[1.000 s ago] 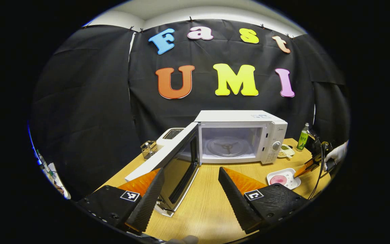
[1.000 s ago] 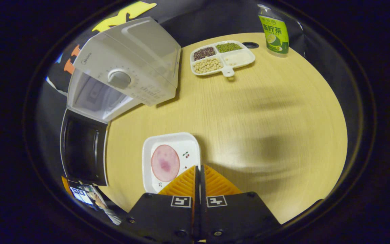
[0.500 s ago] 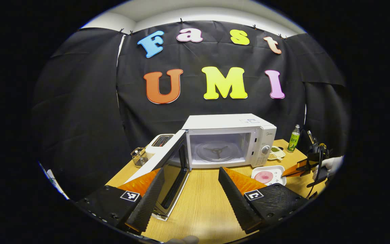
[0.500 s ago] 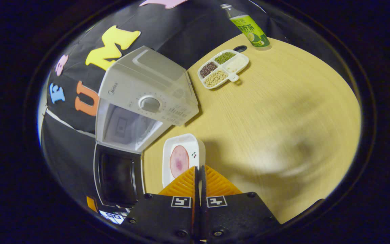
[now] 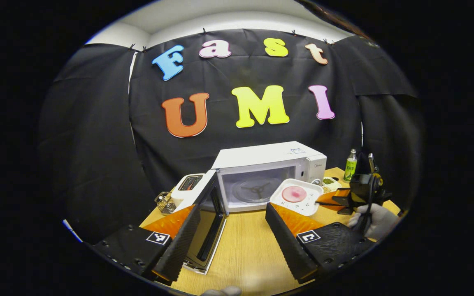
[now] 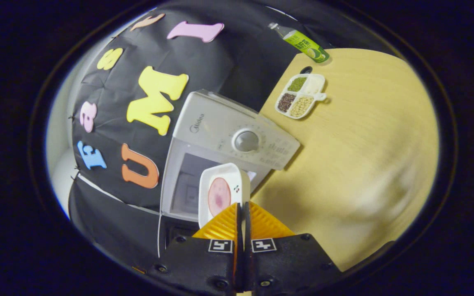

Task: Open the microwave oven with the left hand, put the food in, and close the microwave oven.

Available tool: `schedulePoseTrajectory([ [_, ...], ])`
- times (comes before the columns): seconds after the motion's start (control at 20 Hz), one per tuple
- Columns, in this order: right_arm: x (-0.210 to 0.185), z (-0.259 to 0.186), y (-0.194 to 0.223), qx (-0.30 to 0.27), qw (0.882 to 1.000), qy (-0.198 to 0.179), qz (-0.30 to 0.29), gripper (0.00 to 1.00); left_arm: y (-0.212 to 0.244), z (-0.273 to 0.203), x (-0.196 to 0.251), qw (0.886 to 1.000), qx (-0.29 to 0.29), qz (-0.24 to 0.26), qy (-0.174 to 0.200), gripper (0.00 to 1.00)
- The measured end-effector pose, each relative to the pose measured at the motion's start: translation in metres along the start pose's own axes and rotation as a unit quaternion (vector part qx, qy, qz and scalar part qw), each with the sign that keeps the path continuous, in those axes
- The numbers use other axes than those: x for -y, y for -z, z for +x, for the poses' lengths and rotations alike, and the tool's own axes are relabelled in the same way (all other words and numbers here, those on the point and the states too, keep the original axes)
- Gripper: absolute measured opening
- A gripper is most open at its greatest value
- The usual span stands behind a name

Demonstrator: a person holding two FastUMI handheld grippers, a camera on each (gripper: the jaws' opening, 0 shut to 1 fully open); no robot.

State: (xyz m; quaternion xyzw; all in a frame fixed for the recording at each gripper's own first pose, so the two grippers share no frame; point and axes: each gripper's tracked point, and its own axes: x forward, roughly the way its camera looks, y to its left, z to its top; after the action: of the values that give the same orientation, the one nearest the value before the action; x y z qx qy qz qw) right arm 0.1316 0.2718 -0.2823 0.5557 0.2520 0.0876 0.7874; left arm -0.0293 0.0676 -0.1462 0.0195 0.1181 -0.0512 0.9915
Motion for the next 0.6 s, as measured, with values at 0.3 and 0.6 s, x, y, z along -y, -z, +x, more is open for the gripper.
schedulePoseTrajectory([
  [0.3, -0.037, 0.050, 0.035, 0.084, 0.993, -0.023, 0.078, 0.03, 0.013, -0.010, -0.008, 1.000, -0.006, 0.010, 0.011, 0.96],
  [0.6, -0.025, 0.119, 0.037, 0.132, 0.985, 0.005, 0.115, 0.04, 0.040, -0.008, -0.021, 1.000, -0.026, 0.011, 0.006, 0.96],
])
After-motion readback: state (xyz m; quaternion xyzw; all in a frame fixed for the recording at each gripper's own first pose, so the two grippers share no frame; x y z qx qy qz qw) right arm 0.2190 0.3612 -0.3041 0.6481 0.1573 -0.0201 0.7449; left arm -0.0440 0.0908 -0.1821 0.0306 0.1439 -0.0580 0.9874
